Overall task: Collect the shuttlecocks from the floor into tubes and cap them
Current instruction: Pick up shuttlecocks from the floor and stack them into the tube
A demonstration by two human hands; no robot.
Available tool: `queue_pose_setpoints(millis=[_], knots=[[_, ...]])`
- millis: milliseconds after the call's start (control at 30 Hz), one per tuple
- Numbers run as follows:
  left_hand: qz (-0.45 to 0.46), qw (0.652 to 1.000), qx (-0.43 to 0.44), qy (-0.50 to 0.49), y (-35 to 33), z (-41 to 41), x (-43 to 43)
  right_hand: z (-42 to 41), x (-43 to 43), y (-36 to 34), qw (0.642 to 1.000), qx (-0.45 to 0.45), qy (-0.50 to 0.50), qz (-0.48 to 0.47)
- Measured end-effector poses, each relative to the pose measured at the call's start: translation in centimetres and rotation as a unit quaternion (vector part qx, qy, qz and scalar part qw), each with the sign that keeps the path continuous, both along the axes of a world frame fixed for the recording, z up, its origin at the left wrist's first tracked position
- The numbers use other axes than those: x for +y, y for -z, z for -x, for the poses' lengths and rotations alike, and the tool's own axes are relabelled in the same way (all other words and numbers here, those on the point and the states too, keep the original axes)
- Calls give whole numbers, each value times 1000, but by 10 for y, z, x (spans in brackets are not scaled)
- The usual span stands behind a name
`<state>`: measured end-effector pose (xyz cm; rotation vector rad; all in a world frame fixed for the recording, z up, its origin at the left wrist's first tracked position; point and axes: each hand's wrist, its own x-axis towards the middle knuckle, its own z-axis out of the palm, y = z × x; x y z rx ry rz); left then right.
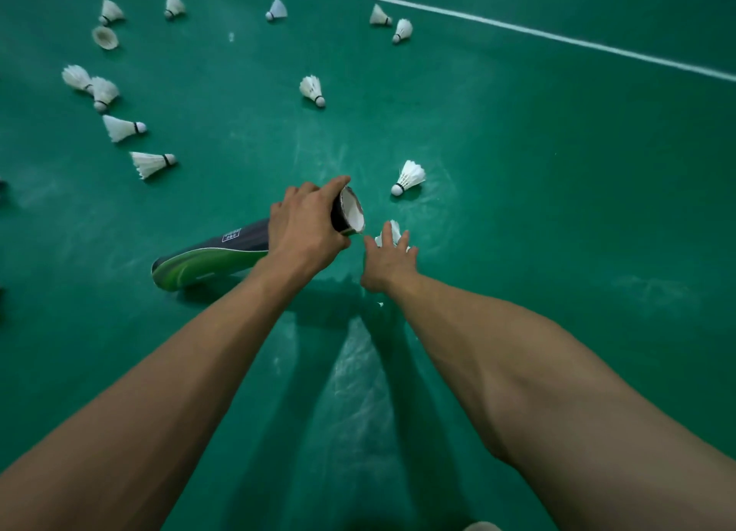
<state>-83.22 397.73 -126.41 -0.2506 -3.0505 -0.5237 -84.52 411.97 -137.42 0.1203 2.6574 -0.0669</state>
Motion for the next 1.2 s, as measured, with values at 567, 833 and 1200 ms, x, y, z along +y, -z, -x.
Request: queue_pose_setpoints(millis=[567, 833, 1200], knots=[[-65, 997, 18, 30, 11, 0, -17, 18, 22, 4, 980, 146, 95, 94], [-112, 993, 23, -21, -4, 11, -28, 53, -6, -82, 689, 325, 340, 551], [-178, 981, 55, -57, -18, 16, -46, 35, -34, -151, 765, 398, 114, 494]])
